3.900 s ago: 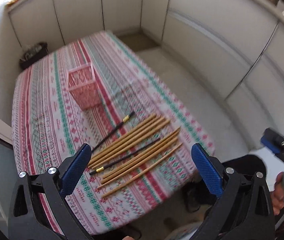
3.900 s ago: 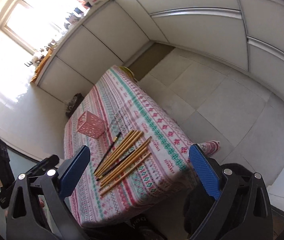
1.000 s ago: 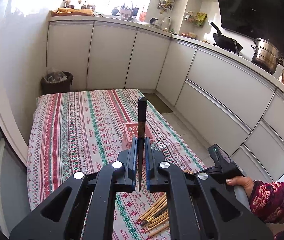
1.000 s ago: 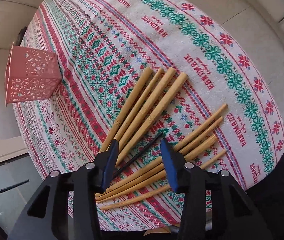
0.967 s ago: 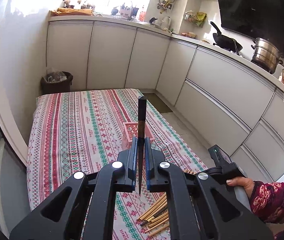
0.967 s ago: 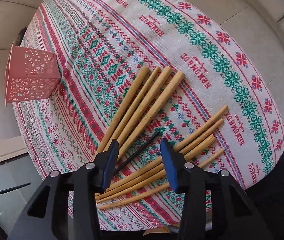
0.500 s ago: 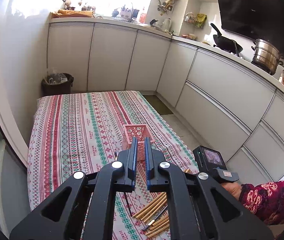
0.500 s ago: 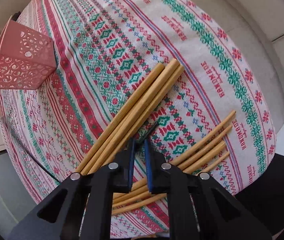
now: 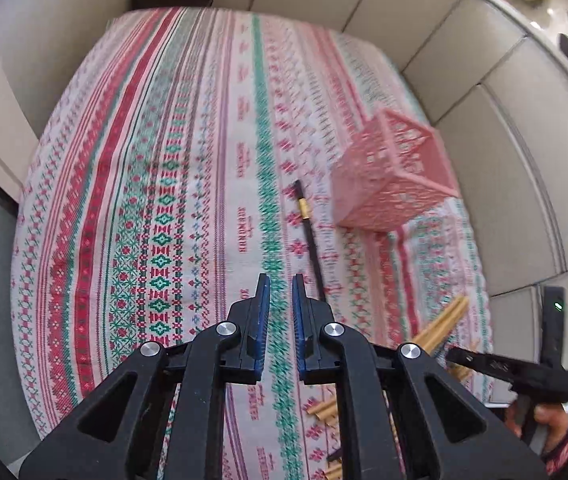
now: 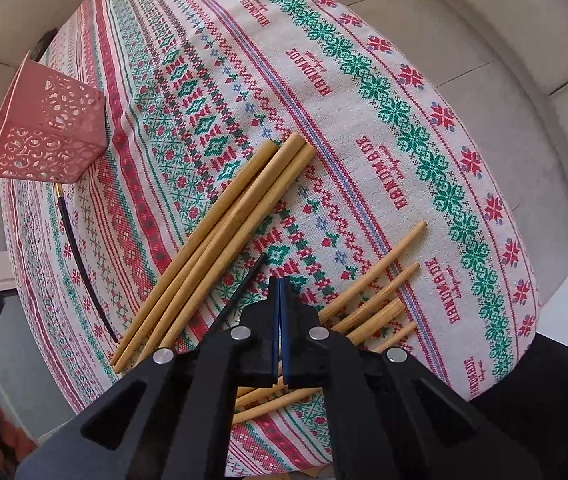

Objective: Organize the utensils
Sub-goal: 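Lift the black brush with the left gripper while the right gripper grasps another black brush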

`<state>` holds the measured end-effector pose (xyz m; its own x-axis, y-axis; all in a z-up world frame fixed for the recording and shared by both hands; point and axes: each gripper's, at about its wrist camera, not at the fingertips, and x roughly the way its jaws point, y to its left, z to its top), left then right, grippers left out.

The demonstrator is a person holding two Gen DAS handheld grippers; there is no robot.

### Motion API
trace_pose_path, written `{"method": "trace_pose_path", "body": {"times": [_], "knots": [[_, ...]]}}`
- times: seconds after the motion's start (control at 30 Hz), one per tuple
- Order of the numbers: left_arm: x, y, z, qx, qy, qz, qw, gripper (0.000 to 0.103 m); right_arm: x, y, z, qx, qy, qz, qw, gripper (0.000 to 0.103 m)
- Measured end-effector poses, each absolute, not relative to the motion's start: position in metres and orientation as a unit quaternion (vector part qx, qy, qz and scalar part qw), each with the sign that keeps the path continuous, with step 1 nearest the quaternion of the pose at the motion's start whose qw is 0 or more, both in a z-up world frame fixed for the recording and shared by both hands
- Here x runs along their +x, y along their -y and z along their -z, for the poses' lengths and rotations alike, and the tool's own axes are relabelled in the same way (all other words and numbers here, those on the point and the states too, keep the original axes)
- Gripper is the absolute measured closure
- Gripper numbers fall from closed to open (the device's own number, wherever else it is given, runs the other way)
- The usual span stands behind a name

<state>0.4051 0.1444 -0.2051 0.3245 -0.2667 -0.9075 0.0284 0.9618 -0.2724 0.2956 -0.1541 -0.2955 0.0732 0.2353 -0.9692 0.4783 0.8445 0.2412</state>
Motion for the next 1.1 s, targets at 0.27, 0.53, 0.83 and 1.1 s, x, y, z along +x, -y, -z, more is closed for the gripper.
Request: {"method": "trace_pose_path", "body": {"times": [0.27, 0.53, 0.83, 1.1], "knots": [[0.443, -0.108, 0.249, -0.133, -0.599, 0.077, 0.786, 0.08, 0.263, 0.208, 0.298, 0.309, -0.672, 0.041, 0.672, 0.102], [0.443, -0.084, 0.258, -0.041, -0.598, 0.016, 0.8, 0.071, 0.266, 0.233, 0.296, 0.316, -0.676, 0.007, 0.666, 0.093], [0.439, -0.12, 0.249, -0.052, -0.629, -0.01, 0.775, 0.085, 0.272, 0.232, 0.293, 0.34, -0.68, 0.003, 0.65, 0.064], [0.491, -0.136, 0.247, -0.092, -0.654, -0.054, 0.749, 0.036, 0.28, 0.231, 0.293, 0.357, -0.687, 0.019, 0.633, 0.056]]}}
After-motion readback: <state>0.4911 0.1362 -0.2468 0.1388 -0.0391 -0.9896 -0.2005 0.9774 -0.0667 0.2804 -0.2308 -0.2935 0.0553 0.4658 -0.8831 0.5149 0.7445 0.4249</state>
